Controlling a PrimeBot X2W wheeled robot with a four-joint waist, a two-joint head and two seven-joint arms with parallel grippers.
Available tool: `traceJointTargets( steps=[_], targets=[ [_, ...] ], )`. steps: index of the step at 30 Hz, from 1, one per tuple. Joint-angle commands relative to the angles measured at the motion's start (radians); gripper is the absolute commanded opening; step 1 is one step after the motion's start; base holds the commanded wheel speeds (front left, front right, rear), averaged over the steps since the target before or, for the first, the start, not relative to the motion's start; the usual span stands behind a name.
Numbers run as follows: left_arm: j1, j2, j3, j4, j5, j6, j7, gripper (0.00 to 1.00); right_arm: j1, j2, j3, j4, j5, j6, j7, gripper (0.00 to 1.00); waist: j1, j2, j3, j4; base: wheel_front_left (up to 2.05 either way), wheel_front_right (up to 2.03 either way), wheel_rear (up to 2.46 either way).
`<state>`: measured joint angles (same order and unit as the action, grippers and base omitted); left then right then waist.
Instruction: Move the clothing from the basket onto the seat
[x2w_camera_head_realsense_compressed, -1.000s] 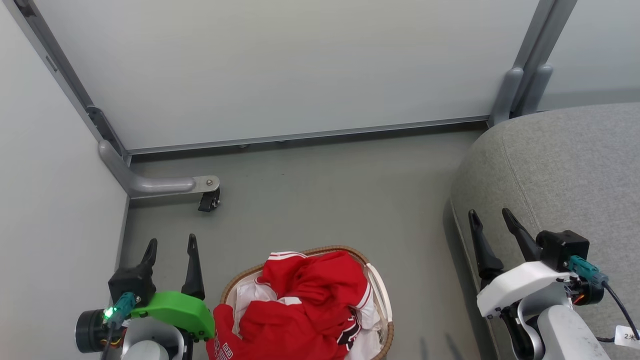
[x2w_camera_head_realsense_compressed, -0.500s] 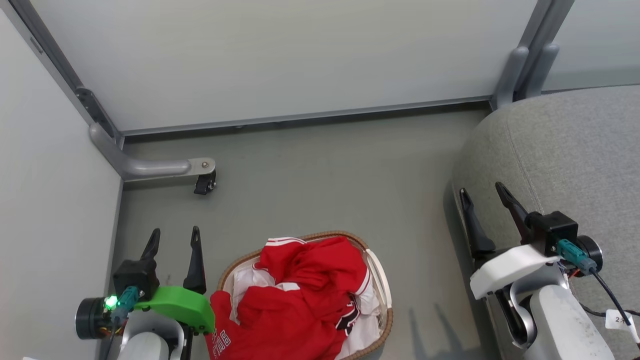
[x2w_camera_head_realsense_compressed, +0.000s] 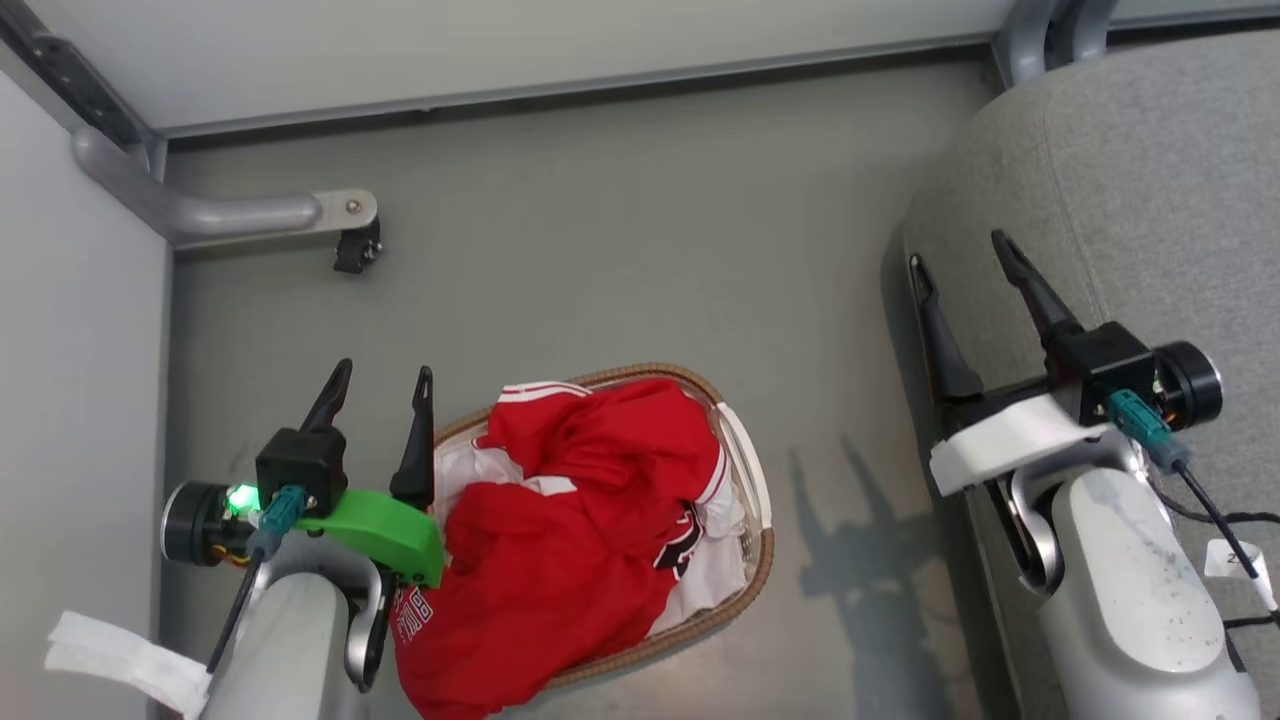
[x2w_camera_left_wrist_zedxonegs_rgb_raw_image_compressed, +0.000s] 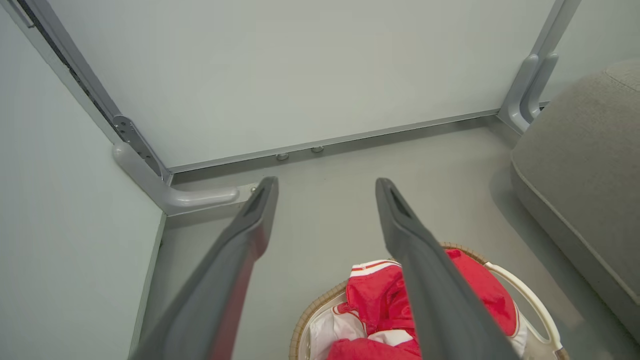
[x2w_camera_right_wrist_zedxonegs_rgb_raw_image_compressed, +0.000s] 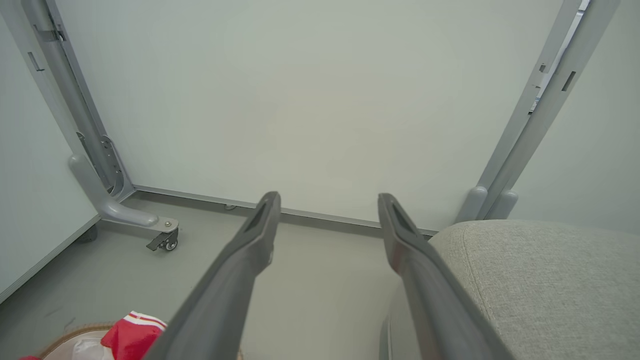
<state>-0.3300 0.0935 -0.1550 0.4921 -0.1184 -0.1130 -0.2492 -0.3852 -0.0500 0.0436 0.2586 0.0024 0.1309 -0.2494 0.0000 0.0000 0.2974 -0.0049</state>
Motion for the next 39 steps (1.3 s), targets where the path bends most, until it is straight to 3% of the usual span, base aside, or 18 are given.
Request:
traceJointTargets(
  steps=[1, 6, 16, 27, 39],
  targets=[
    [-0.043, 0.005, -0.005, 0.007, 0.021, -0.007, -0.011, 1.0, -0.029, -0.003, 0.004, -0.015, -0.019, 0.0, -0.01, 1.0, 0.0, 0.0, 0.116, -0.033, 0.0, 0.0, 0.0],
    [-0.106, 0.013, -0.036, 0.051, 0.038, -0.016, -0.019, 1.0, -0.092, -0.003, 0.023, -0.053, -0.037, 0.0, -0.018, 1.0, 0.0, 0.0, 0.225, -0.057, 0.0, 0.0, 0.0],
    [-0.202, 0.042, -0.194, 0.185, -0.097, -0.017, -0.015, 1.0, -0.177, -0.003, 0.057, -0.134, 0.03, -0.001, -0.017, 1.0, 0.0, 0.0, 0.393, -0.094, 0.0, 0.0, 0.0],
    [-0.309, 0.085, -0.387, 0.407, -0.164, -0.017, -0.015, 1.0, -0.213, -0.003, 0.073, -0.165, 0.04, -0.001, -0.017, 1.0, 0.0, 0.0, 0.514, -0.113, 0.0, 0.0, 0.0],
    [-0.419, 0.134, -0.533, 0.504, -0.204, -0.017, -0.015, 1.0, -0.222, -0.003, 0.091, -0.195, 0.044, -0.001, -0.017, 1.0, 0.0, 0.0, 0.619, -0.135, 0.0, 0.0, 0.0]
  ],
)
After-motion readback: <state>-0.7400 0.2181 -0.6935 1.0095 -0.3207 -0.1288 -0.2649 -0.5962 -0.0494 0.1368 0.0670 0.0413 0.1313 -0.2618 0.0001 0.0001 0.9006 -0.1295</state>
